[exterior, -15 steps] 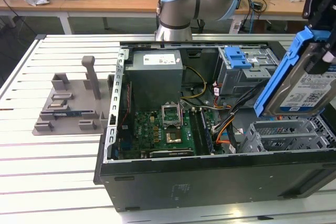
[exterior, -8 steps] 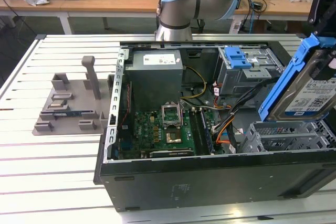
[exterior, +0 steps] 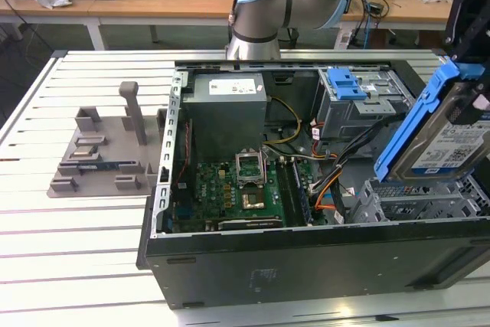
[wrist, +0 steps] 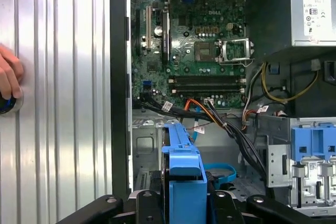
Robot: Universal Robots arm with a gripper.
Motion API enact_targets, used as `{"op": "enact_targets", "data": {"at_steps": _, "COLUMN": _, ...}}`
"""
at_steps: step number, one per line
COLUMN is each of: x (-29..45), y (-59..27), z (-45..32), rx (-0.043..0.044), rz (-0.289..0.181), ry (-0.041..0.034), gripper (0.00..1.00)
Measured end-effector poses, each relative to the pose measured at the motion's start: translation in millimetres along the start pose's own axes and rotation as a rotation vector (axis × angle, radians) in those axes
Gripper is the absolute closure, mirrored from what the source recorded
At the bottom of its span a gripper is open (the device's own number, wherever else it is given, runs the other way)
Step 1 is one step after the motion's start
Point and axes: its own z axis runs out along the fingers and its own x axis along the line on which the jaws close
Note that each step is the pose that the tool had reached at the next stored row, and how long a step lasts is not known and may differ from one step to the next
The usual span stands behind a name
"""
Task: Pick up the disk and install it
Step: 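Insert the disk into the insertion slot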
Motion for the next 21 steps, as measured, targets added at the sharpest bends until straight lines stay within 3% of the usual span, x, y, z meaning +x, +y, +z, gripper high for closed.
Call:
{"op": "enact_targets", "data": {"at_steps": 3, "x": 0.2, "y": -6.8, "z": 11.6, "rx": -0.0014, "rz": 0.000, "ry": 0.0003, "gripper": 0.63}}
{"op": "enact_targets", "data": {"at_steps": 4, "x": -0.2, "y": -7.4, "z": 18.8, "rx": -0.0014, "rz": 0.000, "ry": 0.0001, "gripper": 0.63}}
{"op": "enact_targets", "data": {"at_steps": 10, "x": -0.8, "y": -8.2, "z": 23.9, "rx": -0.0014, "rz": 0.000, "ry": 0.0003, "gripper": 0.63}}
{"op": "enact_targets", "data": {"at_steps": 18, "x": -0.1, "y": -9.2, "z": 41.5, "rx": -0.0025, "rz": 0.000, "ry": 0.0002, "gripper": 0.63}}
{"op": "enact_targets", "data": {"at_steps": 21, "x": 0.4, "y": -9.6, "z": 52.3, "rx": -0.0034, "rz": 0.000, "ry": 0.0002, "gripper": 0.63}}
